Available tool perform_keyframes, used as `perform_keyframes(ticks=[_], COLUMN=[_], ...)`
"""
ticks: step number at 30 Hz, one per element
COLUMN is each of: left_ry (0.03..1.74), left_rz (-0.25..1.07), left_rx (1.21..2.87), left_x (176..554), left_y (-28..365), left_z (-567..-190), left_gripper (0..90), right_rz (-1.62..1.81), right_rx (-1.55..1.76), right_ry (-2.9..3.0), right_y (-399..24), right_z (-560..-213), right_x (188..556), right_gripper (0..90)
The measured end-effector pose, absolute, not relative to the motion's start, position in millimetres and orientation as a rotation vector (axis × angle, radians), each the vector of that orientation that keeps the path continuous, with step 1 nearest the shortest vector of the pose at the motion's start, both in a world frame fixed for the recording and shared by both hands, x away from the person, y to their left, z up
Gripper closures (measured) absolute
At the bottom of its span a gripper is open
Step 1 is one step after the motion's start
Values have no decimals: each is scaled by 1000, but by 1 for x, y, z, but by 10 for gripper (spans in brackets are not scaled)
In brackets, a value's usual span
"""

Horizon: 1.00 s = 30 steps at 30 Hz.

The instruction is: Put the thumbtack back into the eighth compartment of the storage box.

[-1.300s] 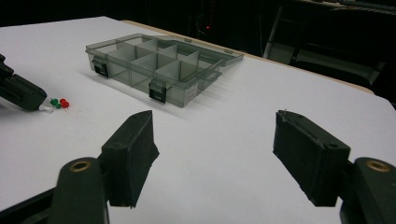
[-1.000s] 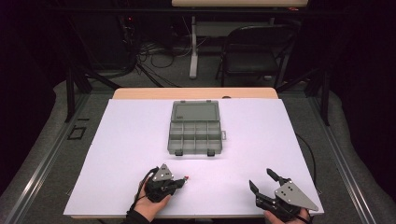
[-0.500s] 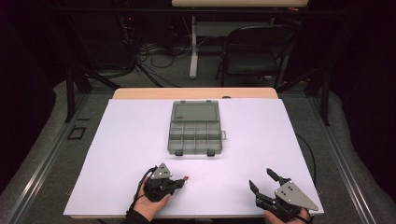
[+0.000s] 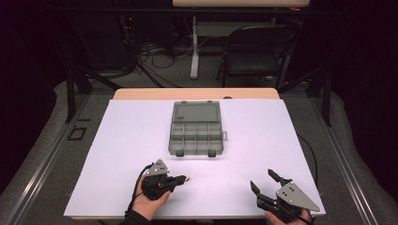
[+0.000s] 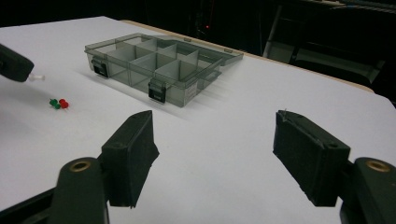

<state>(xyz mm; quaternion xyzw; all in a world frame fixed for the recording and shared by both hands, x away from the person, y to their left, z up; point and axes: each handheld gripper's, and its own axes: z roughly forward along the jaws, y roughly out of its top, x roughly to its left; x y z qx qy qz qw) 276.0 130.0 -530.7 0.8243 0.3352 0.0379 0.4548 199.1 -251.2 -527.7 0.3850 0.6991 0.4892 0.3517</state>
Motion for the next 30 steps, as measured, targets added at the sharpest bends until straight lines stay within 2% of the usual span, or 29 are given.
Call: perform_keyframes(ticks=[17,30], left_ry=[828,827], left_rz=[191,183], left_rx=[1992,2017], left_x=[303,339], left_y=[112,77], left_z=[-475,-466], left_gripper=[900,900], right_rz=[1271,1270], right_rx=[1011,1023], right_ry=[1803,1799], right_y=[-252,-254], right_z=[-527,-527], right_x=[199,200], right_gripper=[286,284])
